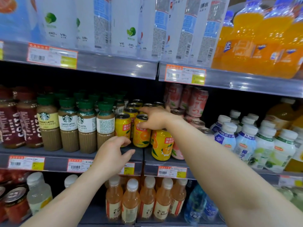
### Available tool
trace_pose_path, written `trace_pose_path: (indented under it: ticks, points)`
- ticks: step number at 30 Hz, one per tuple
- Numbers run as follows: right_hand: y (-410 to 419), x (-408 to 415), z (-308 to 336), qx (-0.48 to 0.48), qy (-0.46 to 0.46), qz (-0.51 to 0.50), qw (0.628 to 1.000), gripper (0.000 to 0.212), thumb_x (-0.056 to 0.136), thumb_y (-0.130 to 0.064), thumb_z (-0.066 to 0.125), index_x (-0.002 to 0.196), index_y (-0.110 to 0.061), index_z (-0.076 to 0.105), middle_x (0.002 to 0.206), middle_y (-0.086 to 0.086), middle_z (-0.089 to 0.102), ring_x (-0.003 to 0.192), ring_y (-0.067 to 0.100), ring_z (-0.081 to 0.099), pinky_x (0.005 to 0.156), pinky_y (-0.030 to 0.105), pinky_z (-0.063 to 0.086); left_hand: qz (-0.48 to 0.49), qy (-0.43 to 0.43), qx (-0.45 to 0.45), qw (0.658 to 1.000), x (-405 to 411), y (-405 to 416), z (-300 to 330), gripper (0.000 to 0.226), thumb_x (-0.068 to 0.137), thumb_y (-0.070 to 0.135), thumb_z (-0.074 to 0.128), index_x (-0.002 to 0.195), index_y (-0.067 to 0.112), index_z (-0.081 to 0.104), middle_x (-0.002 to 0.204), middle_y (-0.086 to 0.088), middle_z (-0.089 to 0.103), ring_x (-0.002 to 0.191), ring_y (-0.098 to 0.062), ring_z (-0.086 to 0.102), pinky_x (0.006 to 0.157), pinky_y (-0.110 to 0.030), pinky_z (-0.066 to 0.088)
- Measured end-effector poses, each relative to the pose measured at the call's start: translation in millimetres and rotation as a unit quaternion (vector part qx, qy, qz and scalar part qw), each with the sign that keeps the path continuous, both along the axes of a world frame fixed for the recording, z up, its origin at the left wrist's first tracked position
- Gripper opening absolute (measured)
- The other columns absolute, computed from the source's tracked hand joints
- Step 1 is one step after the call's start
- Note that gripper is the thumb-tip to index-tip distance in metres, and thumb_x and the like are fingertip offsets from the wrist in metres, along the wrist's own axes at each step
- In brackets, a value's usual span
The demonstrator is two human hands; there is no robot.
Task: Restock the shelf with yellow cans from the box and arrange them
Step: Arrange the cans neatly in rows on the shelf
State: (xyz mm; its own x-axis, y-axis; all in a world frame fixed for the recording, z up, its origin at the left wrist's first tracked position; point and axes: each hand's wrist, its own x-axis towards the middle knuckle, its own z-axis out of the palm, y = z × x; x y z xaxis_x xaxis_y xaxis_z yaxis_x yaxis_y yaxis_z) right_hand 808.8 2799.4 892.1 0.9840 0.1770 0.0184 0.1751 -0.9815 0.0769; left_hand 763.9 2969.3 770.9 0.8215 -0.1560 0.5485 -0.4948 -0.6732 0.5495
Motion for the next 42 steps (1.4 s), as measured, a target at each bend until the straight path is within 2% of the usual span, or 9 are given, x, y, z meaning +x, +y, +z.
trace_pose_path:
  ticks: [5, 11, 17, 21, 27, 29, 31, 34, 42]
  points:
    - [2, -7, 8, -0.025, -0.006, 0.023, 0.999, 0.061, 0.086, -0.064, 0.054, 0.141, -0.038, 0.045, 0.153, -0.003, 0.04, 0.142, 0.029, 0.029, 0.117, 0.059, 0.003, 0.008, 0.0, -0.007, 1.0, -1, 11, 2, 0.036, 0.083, 0.032, 0.071, 0.115, 0.019, 0.065, 0.103, 0.01, 0.058, 0.096, -0.004, 0.051, 0.082, -0.02, 0.039]
    - [-9, -28, 16, 0.027, 0.018, 0.062, 0.998, 0.063, 0.076, -0.061, 0.069, 0.131, -0.036, 0.054, 0.137, -0.004, 0.053, 0.126, 0.023, 0.048, 0.113, 0.057, 0.027, 0.007, 0.015, -0.008, 1.0, -2, 12, 3, 0.037, 0.084, 0.034, 0.07, 0.117, 0.02, 0.063, 0.109, 0.005, 0.062, 0.101, -0.009, 0.055, 0.084, -0.023, 0.044]
    - [-11, -28, 12, 0.056, 0.032, 0.059, 0.996, 0.069, 0.073, -0.063, 0.071, 0.133, -0.037, 0.048, 0.131, -0.006, 0.054, 0.122, 0.021, 0.052, 0.11, 0.053, 0.032, 0.004, 0.027, -0.015, 1.0, -3, 12, 2, 0.037, 0.083, 0.032, 0.071, 0.118, 0.019, 0.063, 0.113, 0.004, 0.062, 0.105, -0.011, 0.056, 0.088, -0.024, 0.044]
    - [-1, -20, 7, 0.156, 0.003, 0.062, 0.986, 0.078, 0.081, -0.065, 0.063, 0.147, -0.034, 0.036, 0.149, -0.002, 0.044, 0.132, 0.022, 0.046, 0.106, 0.04, 0.041, 0.005, 0.029, -0.031, 0.999, -5, 17, -1, 0.036, 0.082, 0.029, 0.072, 0.116, 0.018, 0.064, 0.113, 0.005, 0.063, 0.105, -0.01, 0.057, 0.091, -0.025, 0.045]
    - [41, 2, -2, 0.043, 0.012, 0.043, 0.998, 0.056, 0.097, -0.052, 0.045, 0.149, -0.04, 0.029, 0.159, -0.004, 0.029, 0.145, 0.026, 0.026, 0.118, 0.059, 0.005, 0.009, 0.04, -0.052, 0.998, -3, 29, -3, 0.037, 0.081, 0.025, 0.073, 0.116, 0.018, 0.064, 0.108, 0.004, 0.065, 0.101, -0.01, 0.059, 0.091, -0.03, 0.05]
    - [45, 1, 0, 0.053, 0.009, 0.039, 0.998, 0.051, 0.096, -0.049, 0.049, 0.145, -0.037, 0.04, 0.154, -0.003, 0.037, 0.142, 0.026, 0.032, 0.116, 0.059, 0.008, 0.01, 0.044, -0.061, 0.997, -3, 32, -3, 0.039, 0.081, 0.024, 0.073, 0.118, 0.017, 0.062, 0.106, 0.004, 0.065, 0.1, -0.01, 0.06, 0.092, -0.032, 0.05]
    - [48, 0, 1, 0.076, -0.017, 0.036, 0.996, 0.048, 0.091, -0.051, 0.057, 0.133, -0.028, 0.052, 0.137, 0.0, 0.053, 0.129, 0.026, 0.046, 0.114, 0.054, 0.022, 0.019, 0.048, -0.061, 0.997, -1, 36, -3, 0.043, 0.082, 0.024, 0.072, 0.122, 0.017, 0.06, 0.11, 0.003, 0.064, 0.101, -0.009, 0.059, 0.092, -0.029, 0.049]
    - [51, -1, -1, 0.098, -0.035, 0.039, 0.994, 0.055, 0.087, -0.057, 0.06, 0.124, -0.018, 0.052, 0.122, 0.002, 0.058, 0.114, 0.025, 0.054, 0.098, 0.042, 0.037, 0.05, 0.065, -0.059, 0.995, 1, 47, -2, 0.045, 0.082, 0.027, 0.072, 0.124, 0.016, 0.059, 0.115, 0.002, 0.064, 0.104, -0.011, 0.058, 0.093, -0.029, 0.047]
    - [49, -5, 1, 0.054, -0.004, 0.05, 0.997, 0.071, 0.084, -0.072, 0.05, 0.14, -0.027, 0.046, 0.141, 0.001, 0.051, 0.133, 0.026, 0.043, 0.116, 0.057, 0.015, 0.059, 0.07, -0.048, 0.995, -5, 52, -3, 0.041, 0.082, 0.029, 0.071, 0.12, 0.017, 0.061, 0.113, 0.001, 0.065, 0.104, -0.013, 0.059, 0.091, -0.028, 0.047]
